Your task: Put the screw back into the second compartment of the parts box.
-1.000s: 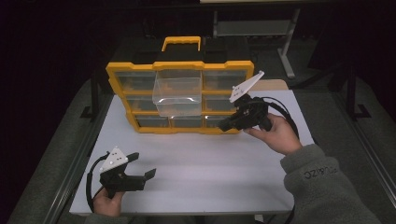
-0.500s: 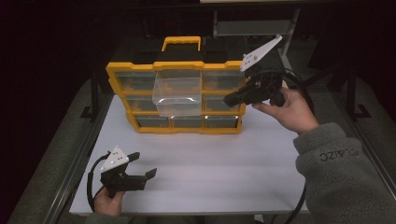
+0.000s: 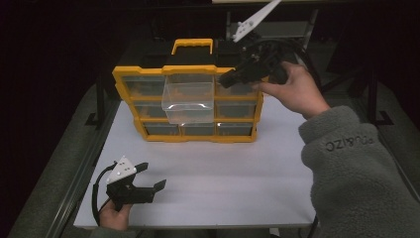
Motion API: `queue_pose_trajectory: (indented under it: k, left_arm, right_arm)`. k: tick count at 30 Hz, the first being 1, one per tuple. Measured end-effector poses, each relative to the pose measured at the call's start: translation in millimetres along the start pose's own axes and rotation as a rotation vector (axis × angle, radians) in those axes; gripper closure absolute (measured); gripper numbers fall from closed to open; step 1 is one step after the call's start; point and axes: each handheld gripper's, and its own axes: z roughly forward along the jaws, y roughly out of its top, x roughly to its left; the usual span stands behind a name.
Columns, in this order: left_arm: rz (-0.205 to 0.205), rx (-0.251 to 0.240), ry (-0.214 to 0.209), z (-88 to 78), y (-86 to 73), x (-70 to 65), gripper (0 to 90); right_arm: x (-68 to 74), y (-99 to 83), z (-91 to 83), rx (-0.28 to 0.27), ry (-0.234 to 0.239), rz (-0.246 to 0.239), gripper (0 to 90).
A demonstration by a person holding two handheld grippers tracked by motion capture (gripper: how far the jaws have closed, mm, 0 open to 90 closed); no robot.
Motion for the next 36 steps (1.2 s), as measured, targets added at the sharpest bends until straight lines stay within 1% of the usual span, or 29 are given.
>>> queue_pose_trajectory:
  k: [1, 3, 4, 6, 7, 8, 10, 11, 14, 15, 17, 19, 21, 23, 24, 25, 27, 28, 29, 30, 32, 33, 34, 35, 36]
  left_arm:
    - [-0.001, 0.001, 0.001, -0.3, -0.2, 0.1, 13.9]
    - [0.000, 0.001, 0.001, -0.5, -0.4, 0.5, 14.0]
    - [0.001, -0.010, 0.001, 0.0, -0.8, 0.7, 13.9]
    - [0.003, 0.001, 0.001, -1.2, -0.6, 1.0, 14.0]
    - [0.023, 0.003, 0.003, -1.6, -0.3, 2.4, 14.0]
    - [0.033, 0.007, 0.002, -2.1, -0.2, 3.3, 14.0]
    - [0.028, 0.004, 0.005, -2.1, -0.8, 3.5, 14.0]
    - [0.019, -0.011, 0.003, -1.5, -1.3, 3.3, 14.0]
    - [0.010, -0.002, 0.005, -3.4, -1.5, 3.5, 14.0]
    - [0.006, -0.006, 0.004, -3.6, -1.5, 3.2, 14.0]
    - [0.006, -0.007, 0.003, -3.7, -1.7, 3.3, 13.9]
    - [0.009, -0.006, 0.002, -3.7, -1.8, 3.3, 13.9]
    - [0.006, -0.005, 0.004, -4.2, -1.9, 3.1, 13.9]
    - [0.004, -0.005, 0.005, -4.3, -2.1, 3.4, 14.0]
    - [0.003, -0.002, 0.006, -4.6, -2.2, 3.4, 13.9]
    - [0.002, -0.004, 0.006, -4.5, -2.3, 3.3, 14.0]
    - [0.004, -0.010, 0.006, -3.9, -2.8, 3.2, 14.0]
    - [0.005, -0.010, 0.007, -4.0, -2.9, 3.2, 14.0]
    - [0.012, 0.001, 0.009, -5.2, -2.5, 3.7, 14.0]
    - [0.010, -0.001, 0.010, -5.3, -2.7, 3.6, 14.0]
    - [0.014, 0.001, 0.014, -5.9, -2.8, 4.3, 14.0]
    - [0.008, 0.002, 0.014, -6.0, -2.9, 3.8, 14.0]
    - [0.006, 0.000, 0.013, -5.7, -3.0, 3.5, 14.0]
    - [0.016, 0.003, 0.014, -5.7, -2.8, 3.8, 13.9]
    - [0.018, 0.000, 0.013, -5.5, -2.8, 3.4, 13.9]
  right_arm:
    - [-0.4, 5.2, 4.7, 0.001, 0.002, -0.016, 84.7]
    - [-0.9, 13.8, 16.6, 0.003, 0.012, -0.034, 84.6]
    - [-0.6, 17.3, 23.2, 0.006, 0.018, -0.031, 84.6]
    - [-1.7, 22.4, 37.0, 0.017, 0.031, -0.032, 84.7]
    - [-2.0, 24.2, 43.9, 0.025, 0.034, -0.033, 84.6]
    - [-2.4, 25.8, 50.5, 0.031, 0.042, -0.032, 84.6]
    - [-3.2, 28.0, 62.1, 0.048, 0.049, -0.037, 84.6]
    - [-3.9, 28.7, 66.7, 0.050, 0.053, -0.037, 84.6]
    - [-6.3, 29.8, 77.4, 0.067, 0.059, -0.029, 84.6]
    - [-6.7, 29.9, 80.5, 0.074, 0.060, -0.025, 84.5]
    - [-7.0, 30.1, 86.3, 0.089, 0.064, -0.029, 84.4]
    - [-6.9, 30.2, 90.9, 0.095, 0.074, -0.031, 84.2]
    - [-7.0, 29.6, 94.2, 0.099, 0.074, -0.031, 83.5]
    - [-7.5, 28.4, 93.9, 0.094, 0.064, -0.029, 81.0]
    - [-8.2, 27.6, 92.9, 0.082, 0.063, -0.027, 78.8]
    - [-8.4, 26.8, 90.8, 0.072, 0.056, -0.017, 76.7]
    - [-10.1, 24.6, 85.7, 0.061, 0.048, -0.003, 75.7]
    - [-10.6, 23.3, 82.3, 0.053, 0.042, 0.002, 74.9]
    - [-10.7, 21.8, 78.0, 0.046, 0.037, 0.016, 74.2]
    - [-11.4, 20.3, 74.0, 0.034, 0.030, 0.009, 73.0]
    - [-11.1, 17.3, 65.2, 0.025, 0.016, 0.010, 71.6]
    - [-11.3, 15.3, 60.7, 0.019, 0.012, 0.008, 71.1]
    - [-11.3, 13.3, 55.7, 0.013, 0.005, 0.011, 69.8]
    - [-11.2, 11.1, 50.8, 0.009, -0.002, 0.023, 68.0]
    - [-11.4, 8.4, 46.0, 0.004, -0.007, 0.027, 66.8]
